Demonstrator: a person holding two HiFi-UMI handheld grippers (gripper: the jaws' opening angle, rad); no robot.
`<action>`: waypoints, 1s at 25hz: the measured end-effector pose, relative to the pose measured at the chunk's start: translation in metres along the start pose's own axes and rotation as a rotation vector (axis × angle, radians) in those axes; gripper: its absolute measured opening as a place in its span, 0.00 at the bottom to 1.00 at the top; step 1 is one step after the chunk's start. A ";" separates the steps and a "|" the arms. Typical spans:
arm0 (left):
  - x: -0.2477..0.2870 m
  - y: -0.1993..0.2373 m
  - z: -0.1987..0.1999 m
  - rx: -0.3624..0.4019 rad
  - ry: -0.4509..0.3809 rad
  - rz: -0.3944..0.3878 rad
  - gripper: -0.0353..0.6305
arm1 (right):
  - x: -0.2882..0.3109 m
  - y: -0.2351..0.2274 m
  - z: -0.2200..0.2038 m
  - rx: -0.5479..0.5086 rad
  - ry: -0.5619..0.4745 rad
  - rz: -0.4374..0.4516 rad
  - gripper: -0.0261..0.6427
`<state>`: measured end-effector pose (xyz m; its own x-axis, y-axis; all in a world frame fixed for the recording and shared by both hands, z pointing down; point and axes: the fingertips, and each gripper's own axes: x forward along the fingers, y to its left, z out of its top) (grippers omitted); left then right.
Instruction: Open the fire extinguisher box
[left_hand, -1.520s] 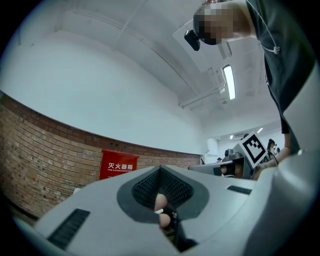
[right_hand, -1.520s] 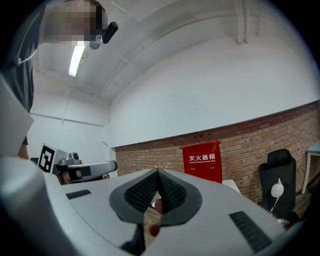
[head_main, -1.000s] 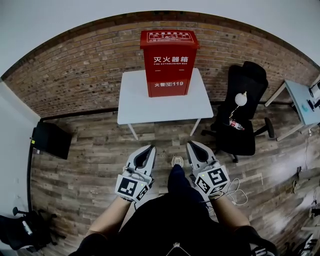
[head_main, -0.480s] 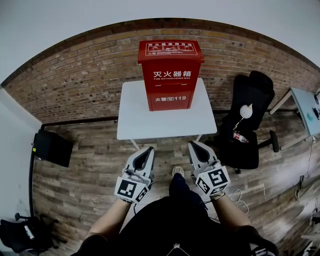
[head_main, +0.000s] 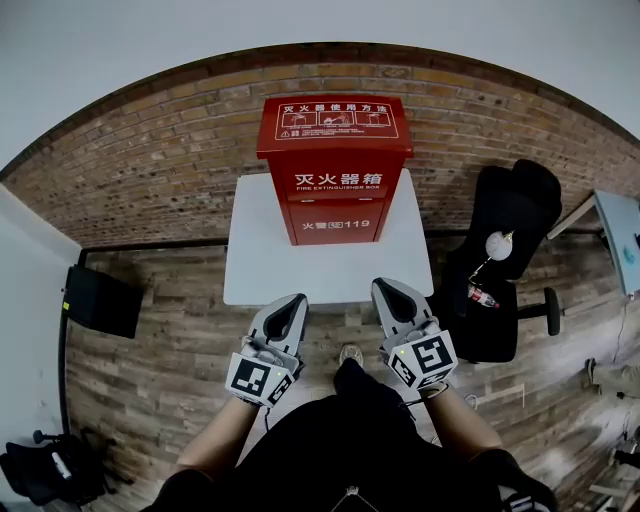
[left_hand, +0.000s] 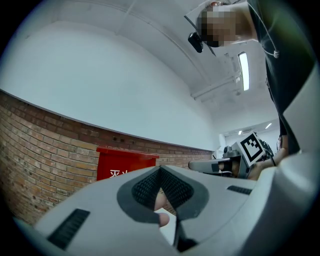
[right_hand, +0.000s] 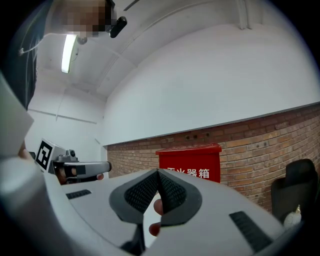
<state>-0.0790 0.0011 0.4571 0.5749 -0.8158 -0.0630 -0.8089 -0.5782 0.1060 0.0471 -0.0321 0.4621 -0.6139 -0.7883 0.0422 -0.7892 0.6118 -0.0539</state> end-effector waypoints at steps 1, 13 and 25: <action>0.013 0.006 0.001 -0.001 0.001 0.003 0.13 | 0.009 -0.012 0.002 0.000 0.000 0.002 0.07; 0.154 0.065 0.001 -0.003 0.031 0.056 0.13 | 0.110 -0.132 0.013 0.011 0.023 0.050 0.07; 0.198 0.107 0.001 -0.017 0.031 0.109 0.13 | 0.167 -0.163 0.017 0.017 0.011 0.093 0.07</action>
<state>-0.0519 -0.2221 0.4548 0.4876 -0.8729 -0.0195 -0.8647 -0.4859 0.1273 0.0730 -0.2645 0.4605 -0.6846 -0.7274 0.0474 -0.7286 0.6808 -0.0752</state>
